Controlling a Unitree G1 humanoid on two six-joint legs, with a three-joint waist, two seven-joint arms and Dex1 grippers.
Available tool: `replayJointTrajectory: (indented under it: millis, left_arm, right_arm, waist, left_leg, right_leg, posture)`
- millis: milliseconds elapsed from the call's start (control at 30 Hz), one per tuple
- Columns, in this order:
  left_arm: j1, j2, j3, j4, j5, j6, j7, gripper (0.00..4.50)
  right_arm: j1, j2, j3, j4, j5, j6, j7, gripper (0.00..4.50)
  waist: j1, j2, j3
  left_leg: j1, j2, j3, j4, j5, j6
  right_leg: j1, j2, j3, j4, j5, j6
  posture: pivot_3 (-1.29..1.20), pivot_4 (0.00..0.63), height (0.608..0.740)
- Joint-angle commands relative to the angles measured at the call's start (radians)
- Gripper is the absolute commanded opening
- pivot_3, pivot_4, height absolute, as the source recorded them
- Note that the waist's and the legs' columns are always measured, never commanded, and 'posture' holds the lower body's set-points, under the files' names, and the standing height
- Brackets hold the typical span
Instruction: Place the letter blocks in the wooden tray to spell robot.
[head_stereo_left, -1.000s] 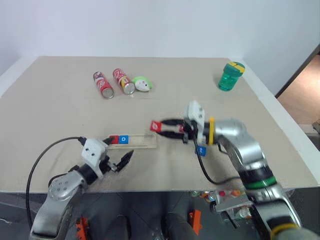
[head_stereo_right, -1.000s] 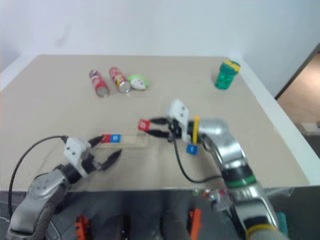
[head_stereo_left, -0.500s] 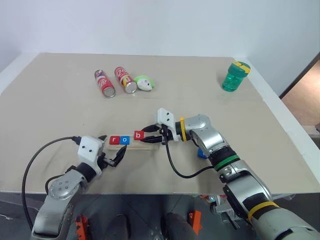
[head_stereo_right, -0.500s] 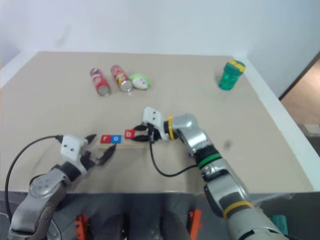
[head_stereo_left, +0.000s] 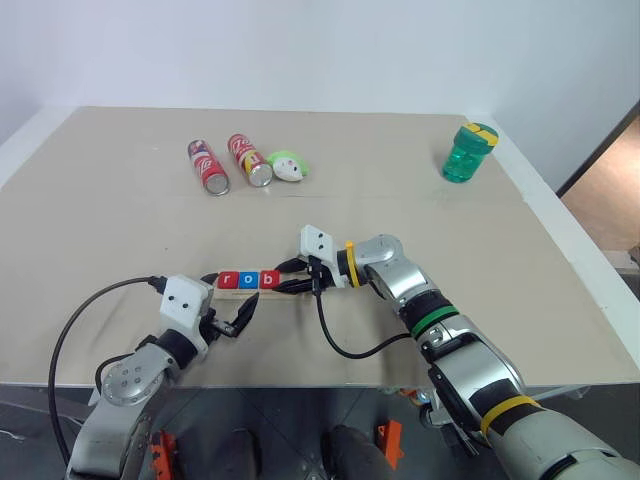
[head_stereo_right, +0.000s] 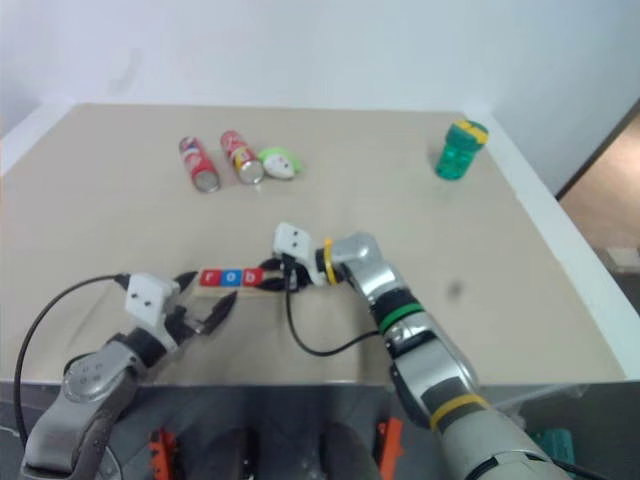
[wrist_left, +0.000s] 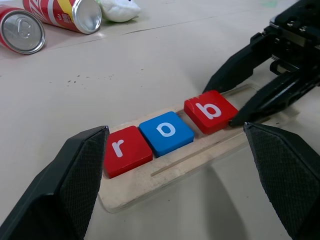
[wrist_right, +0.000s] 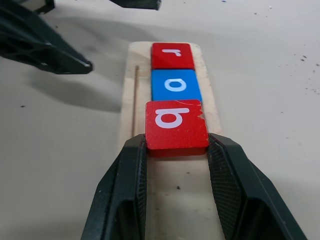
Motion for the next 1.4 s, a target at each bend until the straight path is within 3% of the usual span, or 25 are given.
replayJointTrajectory:
  millis: [33, 367, 400, 1067, 1100, 1167, 1300, 1400]
  left_arm:
    - [0.003, 0.006, -0.005, -0.054, 0.001, -0.008, 0.001, 4.5]
    - [0.019, 0.0, -0.021, -0.06, 0.004, -0.012, 0.005, 4.5]
    - [0.021, -0.001, -0.021, -0.06, 0.004, -0.013, 0.005, 4.5]
    - [0.015, 0.014, -0.012, -0.036, 0.014, -0.012, -0.005, 4.5]
    - [0.015, 0.014, -0.011, -0.036, 0.014, -0.011, -0.004, 4.5]
    - [0.014, 0.013, -0.014, -0.035, 0.015, -0.008, -0.003, 4.5]
    - [0.011, 0.01, -0.02, -0.037, 0.016, -0.002, 0.002, 4.5]
    - [0.015, 0.011, -0.023, -0.039, 0.017, -0.001, 0.001, 4.5]
  right_arm:
    - [-0.042, 0.013, -0.025, 0.026, -0.011, -0.029, -0.013, 1.17]
    - [-0.048, 0.025, -0.025, 0.05, -0.016, -0.02, 0.0, 1.17]
    - [-0.047, 0.026, -0.025, 0.05, -0.017, -0.019, 0.003, 1.67]
    - [-0.027, 0.019, -0.048, -0.028, -0.004, 0.037, 0.011, 1.67]
    - [-0.022, 0.018, -0.046, -0.036, -0.003, 0.041, 0.012, 2.37]
    - [-0.017, 0.02, -0.044, -0.044, -0.008, 0.049, 0.003, 3.17]
    - [0.007, 0.024, -0.036, -0.106, -0.011, 0.106, -0.012, 4.46]
    - [0.026, 0.022, -0.039, -0.166, -0.002, 0.138, -0.017, 4.46]
  waist:
    - [0.0, 0.0, 0.0]
    - [0.0, 0.0, 0.0]
    - [0.0, 0.0, 0.0]
    - [0.0, 0.0, 0.0]
    - [0.0, 0.0, 0.0]
    - [0.0, 0.0, 0.0]
    - [0.0, 0.0, 0.0]
    - [0.0, 0.0, 0.0]
  left_leg:
    - [0.0, 0.0, 0.0, 0.0, 0.0, 0.0]
    - [0.0, 0.0, 0.0, 0.0, 0.0, 0.0]
    - [0.0, 0.0, 0.0, 0.0, 0.0, 0.0]
    - [0.0, 0.0, 0.0, 0.0, 0.0, 0.0]
    - [0.0, 0.0, 0.0, 0.0, 0.0, 0.0]
    - [0.0, 0.0, 0.0, 0.0, 0.0, 0.0]
    - [0.0, 0.0, 0.0, 0.0, 0.0, 0.0]
    - [0.0, 0.0, 0.0, 0.0, 0.0, 0.0]
  right_leg:
    - [0.0, 0.0, 0.0, 0.0, 0.0, 0.0]
    - [0.0, 0.0, 0.0, 0.0, 0.0, 0.0]
    - [0.0, 0.0, 0.0, 0.0, 0.0, 0.0]
    - [0.0, 0.0, 0.0, 0.0, 0.0, -0.001]
    - [0.0, 0.0, 0.0, 0.0, 0.0, -0.001]
    - [0.0, 0.0, 0.0, 0.0, 0.0, -0.001]
    - [0.0, 0.0, -0.001, 0.0, -0.001, -0.001]
    - [-0.001, 0.0, 0.0, 0.0, 0.0, -0.001]
  posture:
    - [0.0, 0.15, 0.739]
    - [0.0, 0.15, 0.739]
    - [0.0, 0.15, 0.739]
    - [0.0, 0.15, 0.739]
    - [0.0, 0.15, 0.739]
    - [0.0, 0.15, 0.739]
    - [0.0, 0.15, 0.739]
    - [0.0, 0.15, 0.739]
